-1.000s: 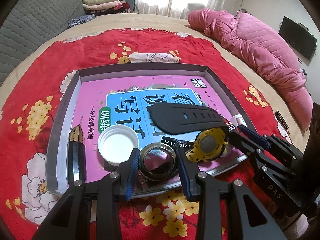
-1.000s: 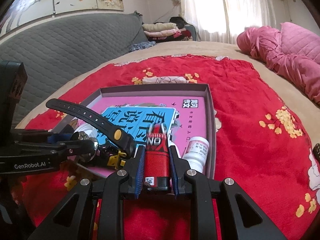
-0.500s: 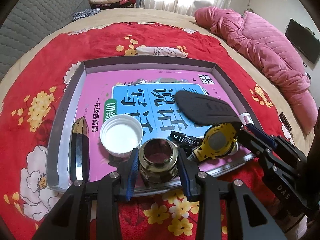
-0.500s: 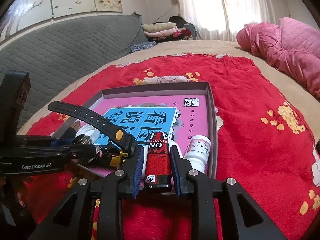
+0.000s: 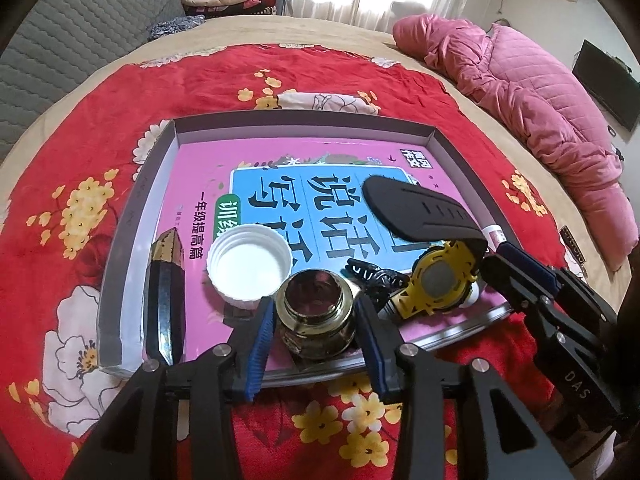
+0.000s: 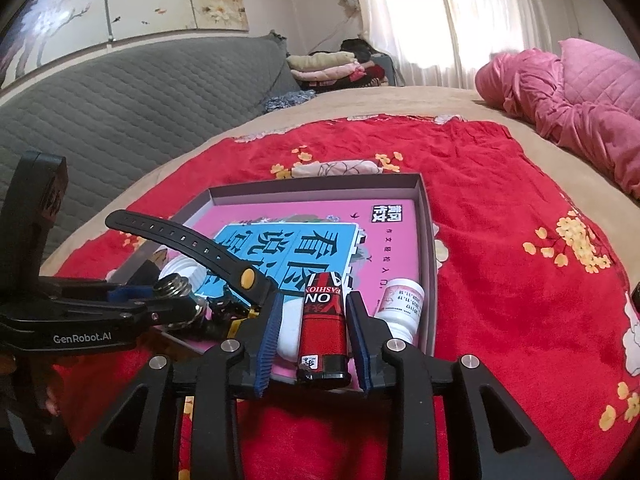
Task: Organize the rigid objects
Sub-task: 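Lower the knob and lighter into the box and open both tools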
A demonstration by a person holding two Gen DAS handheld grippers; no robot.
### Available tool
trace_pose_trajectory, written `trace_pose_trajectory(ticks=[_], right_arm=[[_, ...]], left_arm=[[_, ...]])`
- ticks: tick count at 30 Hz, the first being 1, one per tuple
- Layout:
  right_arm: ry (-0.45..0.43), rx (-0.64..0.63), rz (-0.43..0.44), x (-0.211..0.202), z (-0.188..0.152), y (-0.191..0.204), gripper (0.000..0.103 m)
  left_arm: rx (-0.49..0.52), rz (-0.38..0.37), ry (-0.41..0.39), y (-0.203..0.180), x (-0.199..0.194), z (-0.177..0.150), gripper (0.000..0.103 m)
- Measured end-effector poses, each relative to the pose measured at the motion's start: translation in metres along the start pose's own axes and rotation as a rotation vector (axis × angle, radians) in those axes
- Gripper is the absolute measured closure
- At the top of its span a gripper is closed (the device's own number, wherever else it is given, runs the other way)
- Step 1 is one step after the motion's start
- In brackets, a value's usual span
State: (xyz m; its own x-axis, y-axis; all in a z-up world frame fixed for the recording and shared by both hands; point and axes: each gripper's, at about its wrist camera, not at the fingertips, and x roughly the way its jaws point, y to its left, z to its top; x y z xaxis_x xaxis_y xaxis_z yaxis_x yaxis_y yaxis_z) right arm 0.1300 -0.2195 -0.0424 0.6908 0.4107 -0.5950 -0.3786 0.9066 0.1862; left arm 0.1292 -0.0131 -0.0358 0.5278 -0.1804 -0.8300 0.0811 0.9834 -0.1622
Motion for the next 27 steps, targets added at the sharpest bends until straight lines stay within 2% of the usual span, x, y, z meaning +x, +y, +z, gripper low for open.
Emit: trace_pose_trajectory(ticks=[8,10,11,19,22,25,27], right_arm=[[-0.021,-0.012,-0.004,-0.007,0.002,0.004,0.067],[-0.031,-0.011,-0.004,-0.01,0.002,0.004,0.047],[-0.044,-0.009,-0.004,-0.013,0.002,0.005,0.042],[-0.105,-0.008,-0.047,-0.034,0.0,0.006,0.036],[-0.13,-0.037,-0.079,-0.049,-0.002,0.012,0.028],[-0.134,-0.038,-0.085,-0.057,-0.004,0.018,0.028],[-0.119,-0.032,-0.08,-0.06,-0.007,0.021,0.028]], left_arm=[[-0.003,-0.005,-0.021,0.002,-0.008,-0.004,0.052],[-0.008,-0.004,-0.026,0.004,-0.011,-0.007,0.052],[-0.011,-0.003,-0.029,0.005,-0.013,-0.009,0.052],[-0.002,-0.004,-0.057,0.01,-0.033,-0.018,0.049],[0.007,-0.001,-0.068,0.01,-0.042,-0.022,0.045],[-0.01,-0.006,-0.068,0.013,-0.048,-0.027,0.038],[-0.025,-0.001,-0.064,0.016,-0.051,-0.031,0.037]])
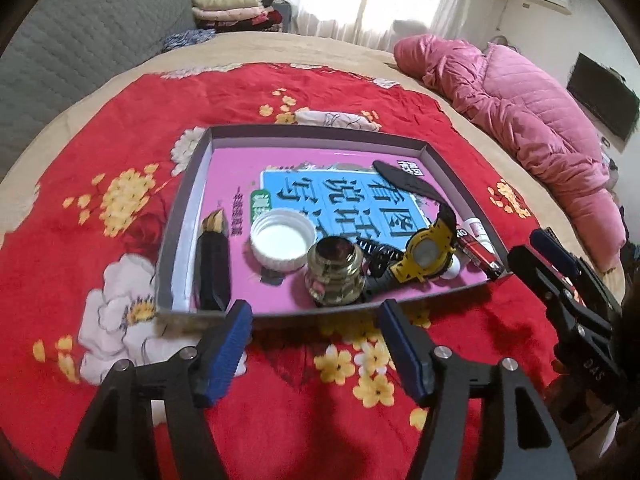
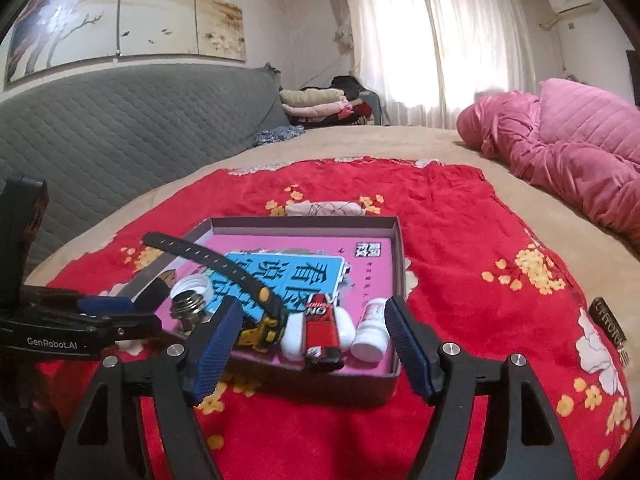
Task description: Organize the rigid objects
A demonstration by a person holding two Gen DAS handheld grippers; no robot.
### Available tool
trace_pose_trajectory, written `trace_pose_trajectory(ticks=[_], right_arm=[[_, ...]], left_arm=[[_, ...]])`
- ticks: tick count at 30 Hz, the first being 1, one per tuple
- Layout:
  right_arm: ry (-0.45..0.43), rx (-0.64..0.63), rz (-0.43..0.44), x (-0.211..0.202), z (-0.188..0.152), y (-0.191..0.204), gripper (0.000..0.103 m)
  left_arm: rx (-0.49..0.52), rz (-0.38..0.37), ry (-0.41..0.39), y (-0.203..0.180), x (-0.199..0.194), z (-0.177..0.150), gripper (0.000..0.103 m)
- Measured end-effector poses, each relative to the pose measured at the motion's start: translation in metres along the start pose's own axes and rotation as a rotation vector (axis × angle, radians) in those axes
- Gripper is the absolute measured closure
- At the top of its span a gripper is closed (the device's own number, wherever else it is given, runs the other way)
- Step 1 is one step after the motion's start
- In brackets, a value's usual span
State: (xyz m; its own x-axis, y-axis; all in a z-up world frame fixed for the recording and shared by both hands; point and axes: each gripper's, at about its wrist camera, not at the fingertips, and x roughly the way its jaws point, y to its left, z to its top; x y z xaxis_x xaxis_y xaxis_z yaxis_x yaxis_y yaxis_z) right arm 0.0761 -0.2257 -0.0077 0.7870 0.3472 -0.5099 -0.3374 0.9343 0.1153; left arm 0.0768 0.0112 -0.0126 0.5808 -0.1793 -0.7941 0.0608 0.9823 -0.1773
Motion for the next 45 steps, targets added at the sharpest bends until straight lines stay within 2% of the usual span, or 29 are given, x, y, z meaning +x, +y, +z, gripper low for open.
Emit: trace_pose_trajectory(ticks=[3,7,11,17,21,29,38,45], right_arm=[[0.016,0.005,-0.019,-0.006,-0.002,0.005,0.028],[0.023,0.003,-0.024,-0.014,-0.003,0.017,0.028],[0.035,-0.017,-0.03,-0.019,-0.005,0.03,0.028],[0.059,0.005,-0.052,-0.029,-0.008,0.033,0.027],[0.075,0.039,-0.082,-0.036,-0.009,0.034,0.027],[0.125,0.07,-0.14,-0.038,-0.012,0.043,0.027],[0.179,0.067,-0.169,-0.037,-0.02,0.059,0.027],[0.209,0.083,-0.161,-0.037,-0.026,0.061,0.027]], left_arm=[[0.005,0.025,-0.001,0.001,-0.004,-0.004,0.037],[-0.003,0.012,0.003,0.002,-0.009,-0.008,0.037],[0.02,0.03,-0.009,-0.003,-0.015,-0.012,0.037],[0.026,0.06,-0.014,-0.002,-0.023,-0.016,0.037],[0.026,0.117,0.003,0.001,-0.025,-0.019,0.037],[0.013,0.167,0.031,0.006,-0.027,-0.027,0.037],[0.029,0.168,0.026,0.003,-0.031,-0.033,0.037],[0.011,0.181,0.036,0.007,-0.032,-0.035,0.037]])
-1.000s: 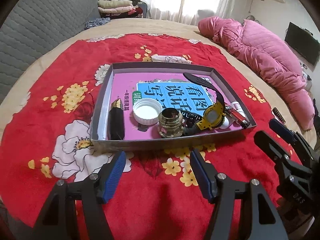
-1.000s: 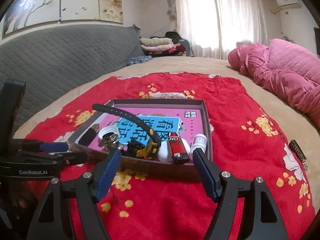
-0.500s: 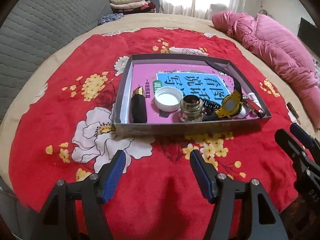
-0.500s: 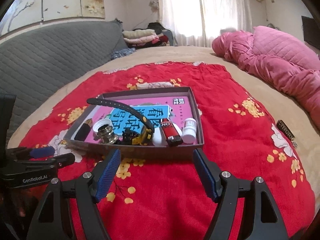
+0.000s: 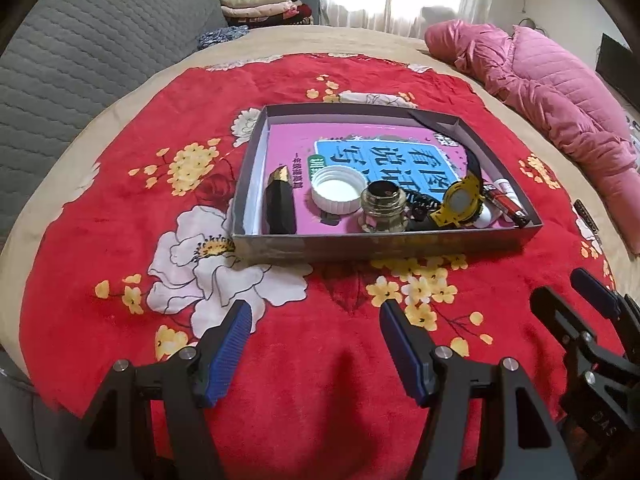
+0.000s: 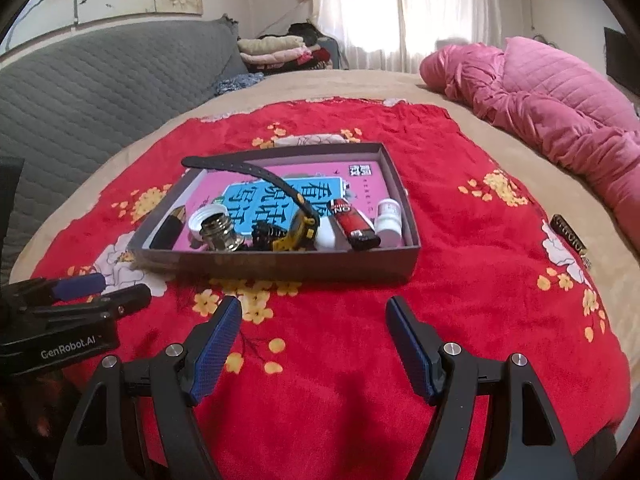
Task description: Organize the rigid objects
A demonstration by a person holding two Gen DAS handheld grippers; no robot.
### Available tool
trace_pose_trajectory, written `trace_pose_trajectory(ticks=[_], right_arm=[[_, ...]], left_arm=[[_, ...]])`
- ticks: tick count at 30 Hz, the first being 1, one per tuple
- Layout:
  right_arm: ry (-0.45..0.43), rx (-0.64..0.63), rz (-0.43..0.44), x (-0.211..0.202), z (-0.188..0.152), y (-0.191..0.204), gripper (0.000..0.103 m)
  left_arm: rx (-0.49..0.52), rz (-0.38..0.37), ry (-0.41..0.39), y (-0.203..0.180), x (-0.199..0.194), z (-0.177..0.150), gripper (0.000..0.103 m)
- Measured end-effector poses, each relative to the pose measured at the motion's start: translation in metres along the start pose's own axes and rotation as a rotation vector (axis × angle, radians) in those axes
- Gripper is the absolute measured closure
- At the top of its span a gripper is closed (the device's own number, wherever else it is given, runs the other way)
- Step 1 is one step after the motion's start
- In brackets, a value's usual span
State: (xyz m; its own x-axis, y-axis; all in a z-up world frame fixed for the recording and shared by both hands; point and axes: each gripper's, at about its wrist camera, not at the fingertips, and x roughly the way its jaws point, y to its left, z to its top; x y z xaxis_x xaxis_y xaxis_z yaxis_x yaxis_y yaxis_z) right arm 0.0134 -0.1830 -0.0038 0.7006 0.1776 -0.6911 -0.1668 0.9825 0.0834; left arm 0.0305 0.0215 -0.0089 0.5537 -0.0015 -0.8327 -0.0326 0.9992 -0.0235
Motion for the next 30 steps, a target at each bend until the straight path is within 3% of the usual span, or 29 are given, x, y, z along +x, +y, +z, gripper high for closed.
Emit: trace_pose_trajectory(ticks=[30], right_arm=[[-0.015,-0.016,0.044,0.005,-0.004,0.003,0.027]], left_arm=[[-0.023,-0.006,0.014,0.002,0.006,-0.003,0.037]])
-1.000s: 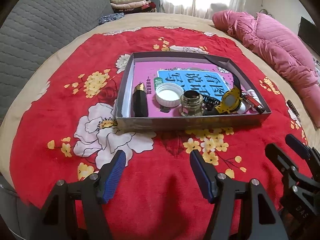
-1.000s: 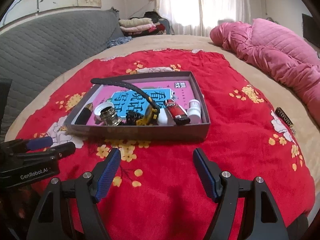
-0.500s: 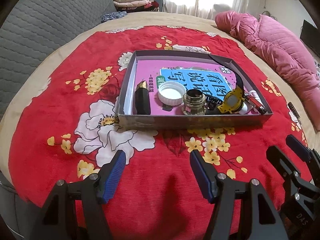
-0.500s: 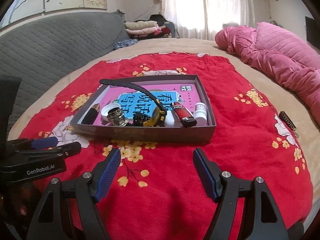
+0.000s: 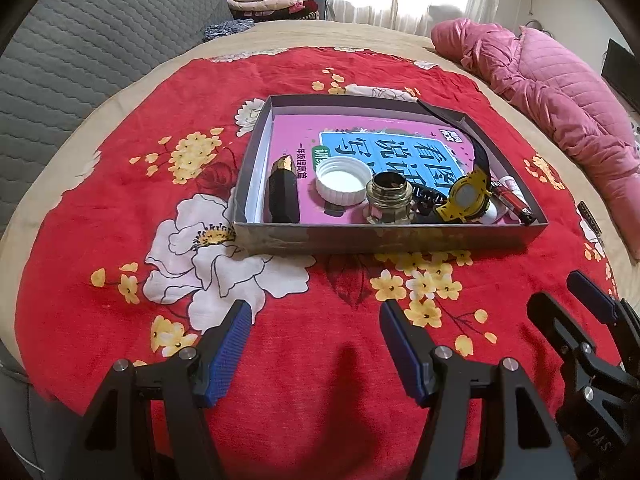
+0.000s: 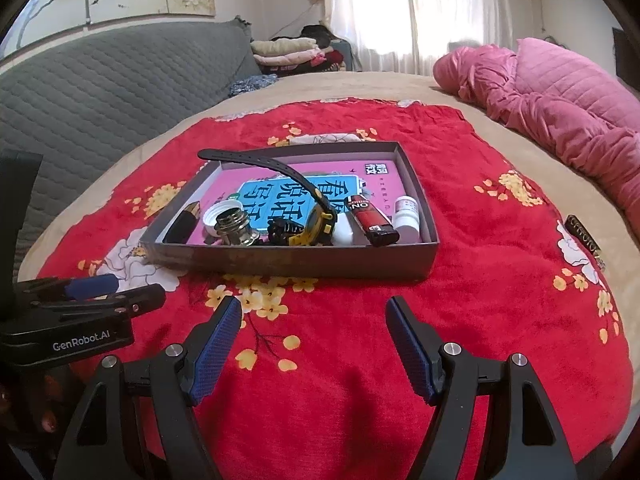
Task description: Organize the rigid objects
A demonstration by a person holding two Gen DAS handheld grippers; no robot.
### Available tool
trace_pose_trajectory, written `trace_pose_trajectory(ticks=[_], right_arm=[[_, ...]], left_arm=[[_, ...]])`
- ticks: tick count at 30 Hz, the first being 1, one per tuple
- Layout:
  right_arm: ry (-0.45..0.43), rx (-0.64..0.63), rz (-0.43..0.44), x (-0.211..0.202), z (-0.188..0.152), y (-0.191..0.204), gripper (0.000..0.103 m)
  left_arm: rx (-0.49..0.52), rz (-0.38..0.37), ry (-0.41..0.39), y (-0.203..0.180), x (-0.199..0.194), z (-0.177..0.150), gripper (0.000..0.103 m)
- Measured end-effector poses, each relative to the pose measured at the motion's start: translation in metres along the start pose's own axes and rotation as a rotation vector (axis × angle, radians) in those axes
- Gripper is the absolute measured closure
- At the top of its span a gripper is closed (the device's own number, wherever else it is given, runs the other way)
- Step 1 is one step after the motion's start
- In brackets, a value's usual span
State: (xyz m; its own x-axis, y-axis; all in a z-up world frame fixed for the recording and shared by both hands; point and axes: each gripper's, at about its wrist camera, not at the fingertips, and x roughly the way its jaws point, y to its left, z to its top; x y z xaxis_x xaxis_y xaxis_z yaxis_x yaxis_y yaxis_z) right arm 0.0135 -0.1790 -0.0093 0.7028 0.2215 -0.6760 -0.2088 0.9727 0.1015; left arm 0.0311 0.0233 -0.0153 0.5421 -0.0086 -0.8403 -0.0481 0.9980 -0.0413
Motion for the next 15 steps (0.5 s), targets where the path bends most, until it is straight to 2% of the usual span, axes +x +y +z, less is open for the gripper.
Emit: trace_pose_trajectory(ticks=[15], right_arm=[[-0.001,0.004,0.003,0.001,-0.0009,-0.0027,0.027]], left_arm=[[0.014,0.015,0.006,0.0,0.0022,-0.0013,0.037]])
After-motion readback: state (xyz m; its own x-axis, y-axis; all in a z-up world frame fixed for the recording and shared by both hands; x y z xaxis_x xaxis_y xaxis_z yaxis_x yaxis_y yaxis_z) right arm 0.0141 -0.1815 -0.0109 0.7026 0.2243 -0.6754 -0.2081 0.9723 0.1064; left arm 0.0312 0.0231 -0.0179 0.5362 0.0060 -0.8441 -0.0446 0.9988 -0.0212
